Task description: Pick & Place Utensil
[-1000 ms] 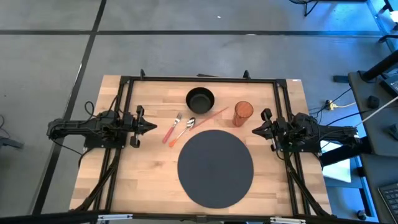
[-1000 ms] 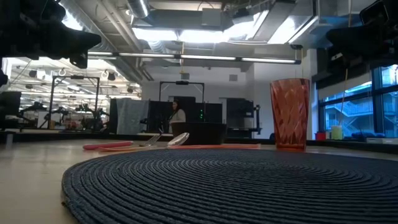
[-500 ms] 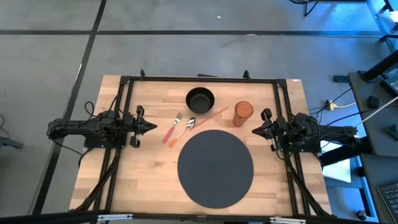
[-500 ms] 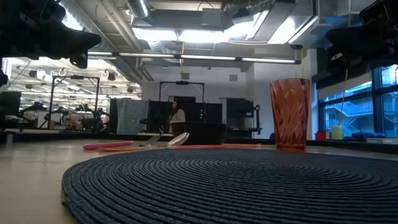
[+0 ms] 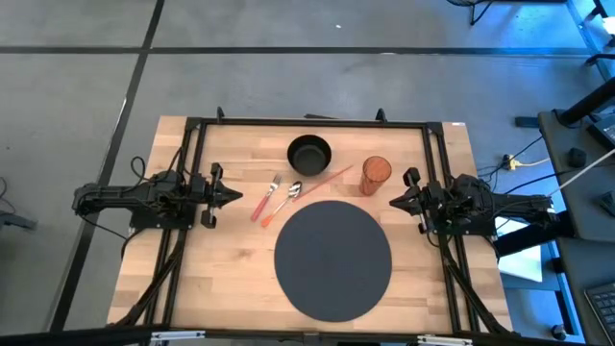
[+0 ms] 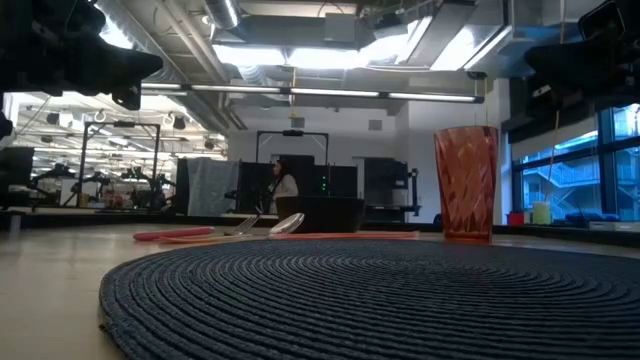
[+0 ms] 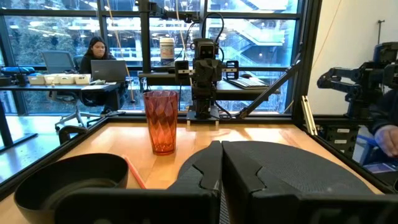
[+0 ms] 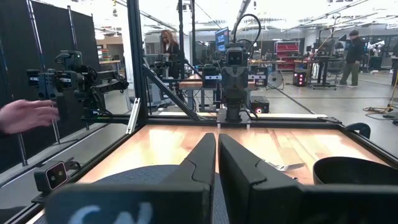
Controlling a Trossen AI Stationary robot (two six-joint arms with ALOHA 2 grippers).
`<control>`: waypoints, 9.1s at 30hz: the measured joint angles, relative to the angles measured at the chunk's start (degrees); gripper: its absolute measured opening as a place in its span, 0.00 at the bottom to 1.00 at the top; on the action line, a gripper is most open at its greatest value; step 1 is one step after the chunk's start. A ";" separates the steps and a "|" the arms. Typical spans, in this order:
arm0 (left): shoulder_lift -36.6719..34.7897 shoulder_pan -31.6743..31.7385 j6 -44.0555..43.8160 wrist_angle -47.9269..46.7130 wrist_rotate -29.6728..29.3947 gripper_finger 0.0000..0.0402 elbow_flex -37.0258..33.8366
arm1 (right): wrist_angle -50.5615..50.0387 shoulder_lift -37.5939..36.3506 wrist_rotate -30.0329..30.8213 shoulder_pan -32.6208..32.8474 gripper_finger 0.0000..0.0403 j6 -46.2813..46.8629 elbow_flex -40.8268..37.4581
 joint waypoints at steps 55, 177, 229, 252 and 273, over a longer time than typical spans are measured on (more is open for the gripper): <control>0.07 -0.01 18.06 18.35 -23.05 0.00 -0.02 | 2.36 -0.02 1.79 0.00 0.05 -0.22 0.02; 0.05 -0.01 15.39 17.08 -25.92 0.00 -0.02 | -75.05 83.45 13.19 -26.20 0.03 -1.71 71.44; 0.05 -0.01 14.36 15.39 -26.54 0.00 -0.02 | -79.31 80.21 10.05 7.07 0.02 9.76 73.15; 0.04 -0.01 14.34 15.39 -28.01 0.00 -0.02 | -75.01 80.19 10.27 4.70 0.13 9.01 68.45; 0.03 0.00 14.51 15.29 -28.03 0.00 -0.02 | -78.08 80.24 7.06 4.70 0.20 8.16 71.95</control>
